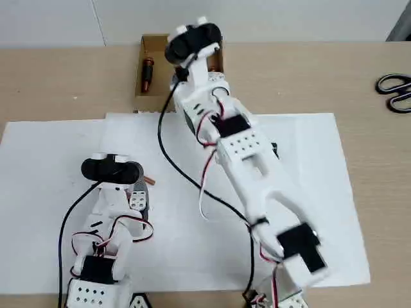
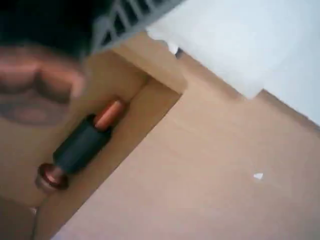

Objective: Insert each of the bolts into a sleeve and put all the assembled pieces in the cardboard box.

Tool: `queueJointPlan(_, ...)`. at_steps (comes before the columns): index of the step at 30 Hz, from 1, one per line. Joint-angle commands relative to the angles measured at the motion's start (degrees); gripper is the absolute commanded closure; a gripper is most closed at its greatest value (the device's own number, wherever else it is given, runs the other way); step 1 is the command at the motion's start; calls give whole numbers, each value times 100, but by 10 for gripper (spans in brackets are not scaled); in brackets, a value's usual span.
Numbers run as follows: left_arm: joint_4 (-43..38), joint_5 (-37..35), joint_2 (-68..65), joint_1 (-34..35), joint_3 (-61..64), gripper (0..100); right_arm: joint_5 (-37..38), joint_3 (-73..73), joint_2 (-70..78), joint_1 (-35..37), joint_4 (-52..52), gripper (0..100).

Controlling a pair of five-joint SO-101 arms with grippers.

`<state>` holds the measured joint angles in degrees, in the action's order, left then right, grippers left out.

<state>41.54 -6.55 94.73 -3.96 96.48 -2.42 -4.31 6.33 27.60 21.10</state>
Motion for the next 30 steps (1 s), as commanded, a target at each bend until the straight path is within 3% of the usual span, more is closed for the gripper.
queueJointPlan(1, -141, 35, 44, 18, -13, 994, -26, 1029, 453, -40, -163, 995)
queueJointPlan(21, -141, 35, 44, 18, -13, 994, 325, 5503, 4831, -637, -154, 995)
queueJointPlan(30, -141, 35, 44, 18, -13, 994, 325, 6409, 5578, -778, -145, 991)
